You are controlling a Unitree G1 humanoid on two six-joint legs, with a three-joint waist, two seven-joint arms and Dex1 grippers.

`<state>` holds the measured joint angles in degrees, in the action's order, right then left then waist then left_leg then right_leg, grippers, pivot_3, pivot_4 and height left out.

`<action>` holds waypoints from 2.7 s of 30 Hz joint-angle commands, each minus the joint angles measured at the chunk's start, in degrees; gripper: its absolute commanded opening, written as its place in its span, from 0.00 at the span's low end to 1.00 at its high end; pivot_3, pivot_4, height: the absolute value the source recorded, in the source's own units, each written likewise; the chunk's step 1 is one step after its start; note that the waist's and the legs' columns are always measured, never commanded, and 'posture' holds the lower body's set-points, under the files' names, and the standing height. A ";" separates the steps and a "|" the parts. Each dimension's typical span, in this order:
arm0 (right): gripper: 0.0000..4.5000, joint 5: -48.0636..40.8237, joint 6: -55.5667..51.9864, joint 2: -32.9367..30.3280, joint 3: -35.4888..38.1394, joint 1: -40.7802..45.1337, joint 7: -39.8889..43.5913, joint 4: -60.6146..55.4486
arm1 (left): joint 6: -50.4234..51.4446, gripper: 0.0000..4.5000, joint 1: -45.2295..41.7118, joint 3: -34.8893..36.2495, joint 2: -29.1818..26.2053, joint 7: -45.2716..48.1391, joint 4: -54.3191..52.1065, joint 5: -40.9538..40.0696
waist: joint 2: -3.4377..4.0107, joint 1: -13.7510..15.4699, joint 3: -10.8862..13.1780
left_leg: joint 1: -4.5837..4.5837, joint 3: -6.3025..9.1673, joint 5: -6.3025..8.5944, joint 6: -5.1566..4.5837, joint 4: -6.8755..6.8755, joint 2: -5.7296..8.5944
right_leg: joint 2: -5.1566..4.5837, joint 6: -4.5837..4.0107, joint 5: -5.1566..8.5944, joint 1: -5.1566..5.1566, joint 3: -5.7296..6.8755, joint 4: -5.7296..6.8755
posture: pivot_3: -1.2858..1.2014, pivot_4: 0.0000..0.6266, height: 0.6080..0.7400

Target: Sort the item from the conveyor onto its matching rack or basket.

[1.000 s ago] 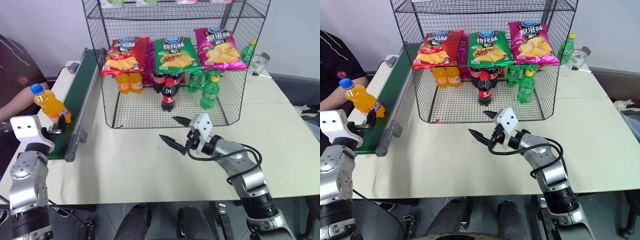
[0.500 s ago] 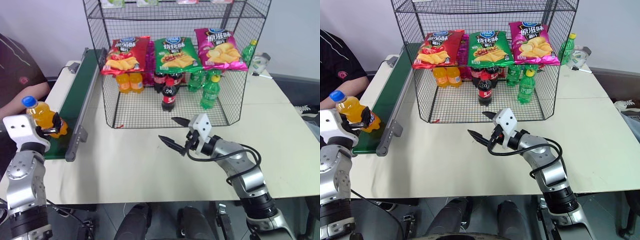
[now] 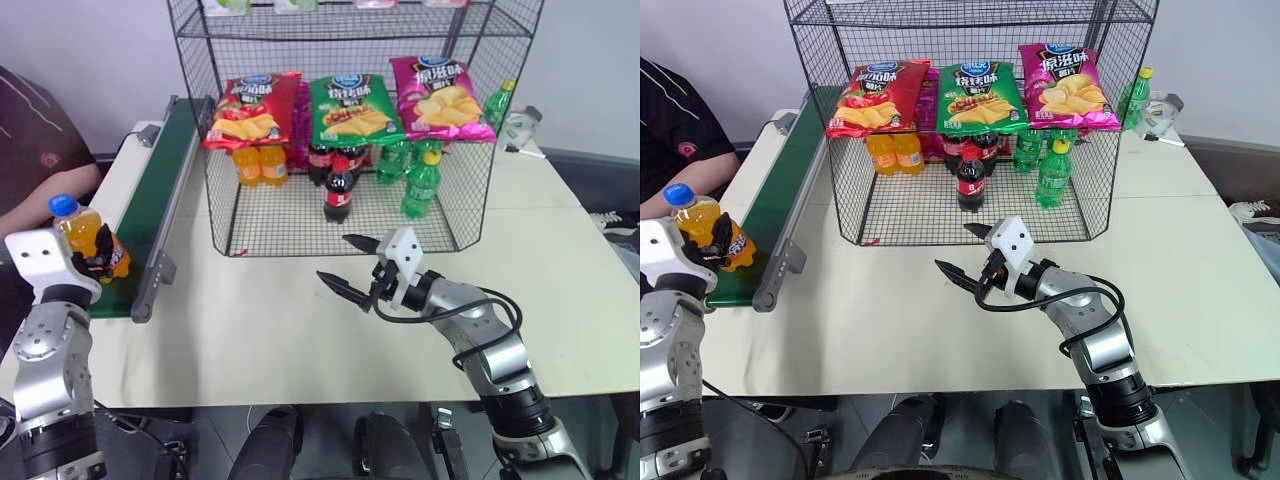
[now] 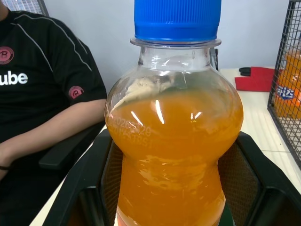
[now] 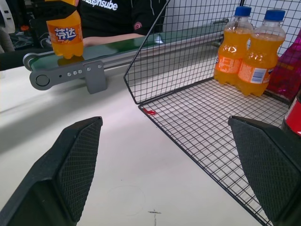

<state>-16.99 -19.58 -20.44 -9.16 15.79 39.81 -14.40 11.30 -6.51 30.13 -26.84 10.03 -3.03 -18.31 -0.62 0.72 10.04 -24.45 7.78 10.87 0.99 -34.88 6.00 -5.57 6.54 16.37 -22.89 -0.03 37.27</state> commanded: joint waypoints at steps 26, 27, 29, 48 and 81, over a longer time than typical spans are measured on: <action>1.00 -1.80 -2.38 -4.59 5.11 -0.11 -1.23 -6.77 | -8.85 0.52 -25.62 -27.05 14.01 4.54 21.00 7.10 | -0.09 0.05 0.05 | -0.07 0.00 -0.04 0.00 -0.10 0.05 | 0.02 0.04 -0.02 0.21 0.07 0.06 | 0.52 0.24 1.00; 1.00 -1.80 -2.43 -4.66 5.18 -0.26 -1.35 -6.96 | -11.12 0.52 -27.56 -26.74 14.93 4.59 24.68 7.16 | -0.09 0.11 0.05 | -0.09 0.00 -0.04 0.00 -0.10 0.07 | 0.01 0.05 -0.02 0.20 0.07 0.05 | 0.52 0.24 1.00; 1.00 -1.79 -2.53 -4.80 5.30 -0.63 -1.66 -7.48 | -15.81 0.52 -30.93 -26.59 16.23 5.19 31.31 7.60 | -0.10 0.07 0.05 | -0.10 0.00 -0.03 0.00 -0.13 0.10 | 0.01 0.06 -0.02 0.21 0.09 0.04 | 0.52 0.24 1.00; 1.00 -1.79 -3.36 -5.62 6.50 -2.46 -3.78 -10.48 | -36.90 0.52 -40.74 -22.13 20.08 0.63 61.83 9.98 | -0.11 -0.04 0.05 | -0.09 0.01 -0.04 -0.02 -0.23 0.15 | 0.06 0.11 -0.04 0.23 0.15 0.21 | 0.52 0.24 1.00; 1.00 -3.14 -4.35 -7.20 7.64 -3.04 -2.72 -11.29 | -3.69 0.99 -12.94 -21.03 6.53 14.11 2.37 0.57 | -0.05 -0.45 0.01 | -0.03 0.00 -0.04 -0.01 -0.22 0.10 | 0.03 0.09 -0.04 0.22 0.07 0.29 | 0.52 0.24 1.00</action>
<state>-19.06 -24.00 -26.51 -3.41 12.22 36.56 -22.73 3.04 -20.08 7.69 -18.55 22.10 5.15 -14.60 -0.67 0.26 10.05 -24.48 7.78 10.83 0.97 -35.09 6.10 -5.53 6.62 16.33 -22.67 0.03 37.55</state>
